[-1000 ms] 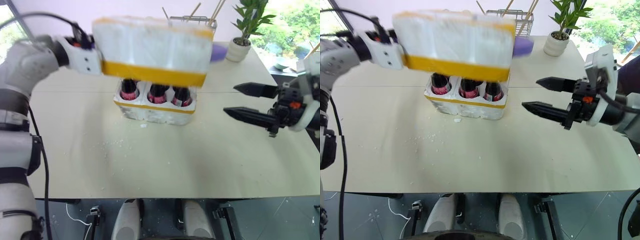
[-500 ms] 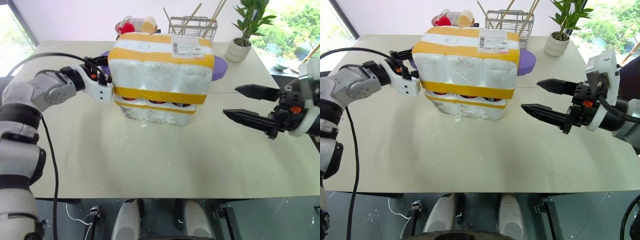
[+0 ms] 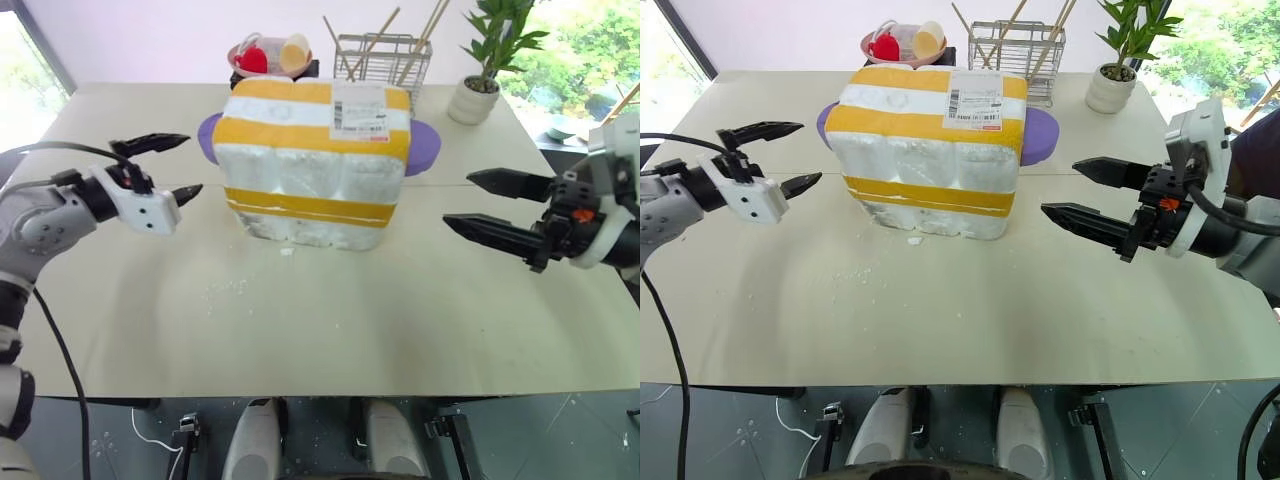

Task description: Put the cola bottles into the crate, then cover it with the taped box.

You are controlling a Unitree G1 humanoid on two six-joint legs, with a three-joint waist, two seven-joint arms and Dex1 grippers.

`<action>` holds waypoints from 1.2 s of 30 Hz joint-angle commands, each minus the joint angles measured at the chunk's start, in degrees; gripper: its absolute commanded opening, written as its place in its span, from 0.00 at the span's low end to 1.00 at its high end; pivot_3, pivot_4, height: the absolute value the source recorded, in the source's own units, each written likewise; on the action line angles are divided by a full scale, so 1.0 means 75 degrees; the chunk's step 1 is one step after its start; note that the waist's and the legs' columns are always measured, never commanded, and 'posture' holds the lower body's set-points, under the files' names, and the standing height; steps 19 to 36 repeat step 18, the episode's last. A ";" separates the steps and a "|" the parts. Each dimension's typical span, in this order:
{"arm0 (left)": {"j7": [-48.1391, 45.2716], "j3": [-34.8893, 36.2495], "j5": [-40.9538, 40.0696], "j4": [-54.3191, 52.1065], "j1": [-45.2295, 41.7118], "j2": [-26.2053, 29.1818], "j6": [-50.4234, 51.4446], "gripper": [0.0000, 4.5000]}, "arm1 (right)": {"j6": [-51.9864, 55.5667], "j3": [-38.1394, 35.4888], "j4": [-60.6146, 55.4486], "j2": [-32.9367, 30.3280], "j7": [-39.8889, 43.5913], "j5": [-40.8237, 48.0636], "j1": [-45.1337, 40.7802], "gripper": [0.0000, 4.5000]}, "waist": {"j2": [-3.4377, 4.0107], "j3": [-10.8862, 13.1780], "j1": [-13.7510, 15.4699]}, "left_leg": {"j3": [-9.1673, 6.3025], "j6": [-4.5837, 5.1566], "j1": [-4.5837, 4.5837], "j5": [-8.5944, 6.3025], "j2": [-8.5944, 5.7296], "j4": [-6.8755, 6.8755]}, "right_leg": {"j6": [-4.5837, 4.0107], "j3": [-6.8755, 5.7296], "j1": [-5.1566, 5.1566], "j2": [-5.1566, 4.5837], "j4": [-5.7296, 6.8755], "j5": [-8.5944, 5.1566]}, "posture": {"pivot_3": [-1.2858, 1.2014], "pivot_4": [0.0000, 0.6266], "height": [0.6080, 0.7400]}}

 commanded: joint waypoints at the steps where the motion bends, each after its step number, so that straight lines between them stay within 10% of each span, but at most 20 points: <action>1: -0.2778 0.1039 -0.3367 -0.1916 0.1854 0.1214 0.4055 0.92 | -0.0216 -0.0110 0.0143 -0.0168 0.0308 -0.0264 0.0049 1.00 | 0.0003 -0.0001 -0.0071 | 0.0000 0.0000 0.0002 0.0000 0.0003 -0.0001 | 0.0000 0.0002 0.0001 0.0000 0.0002 0.0000 | 0.52 0.24 1.00; 4: -0.4178 0.2519 -0.5596 -0.2930 0.3136 0.1948 0.6914 0.92 | -0.0440 0.0056 0.0630 -0.0370 0.0748 -0.0823 0.0160 1.00 | 0.0004 0.0000 -0.0166 | -0.0004 0.0000 0.0007 0.0000 0.0007 -0.0009 | -0.0002 -0.0001 0.0001 0.0002 0.0002 -0.0001 | 0.52 0.24 1.00; 11: -0.4982 0.4010 -0.7521 -0.2216 0.1644 0.2150 1.0329 0.92 | -0.0916 0.0508 0.1479 -0.0519 0.1445 -0.1619 -0.0419 1.00 | 0.0007 -0.0001 -0.0003 | -0.0010 -0.0011 0.0042 0.0007 0.0000 -0.0002 | -0.0040 -0.0010 0.0044 0.0002 -0.0017 -0.0018 | 0.52 0.24 1.00; 36: -0.5483 0.3822 -0.6637 -0.2202 0.1135 0.2282 1.0439 0.92 | -0.1099 0.0747 0.1975 -0.0414 0.1868 -0.1960 -0.0860 1.00 | 0.0016 0.0001 -0.0026 | -0.0003 -0.0007 0.0044 0.0003 0.0002 -0.0029 | -0.0041 -0.0008 0.0026 0.0011 -0.0006 -0.0021 | 0.52 0.24 1.00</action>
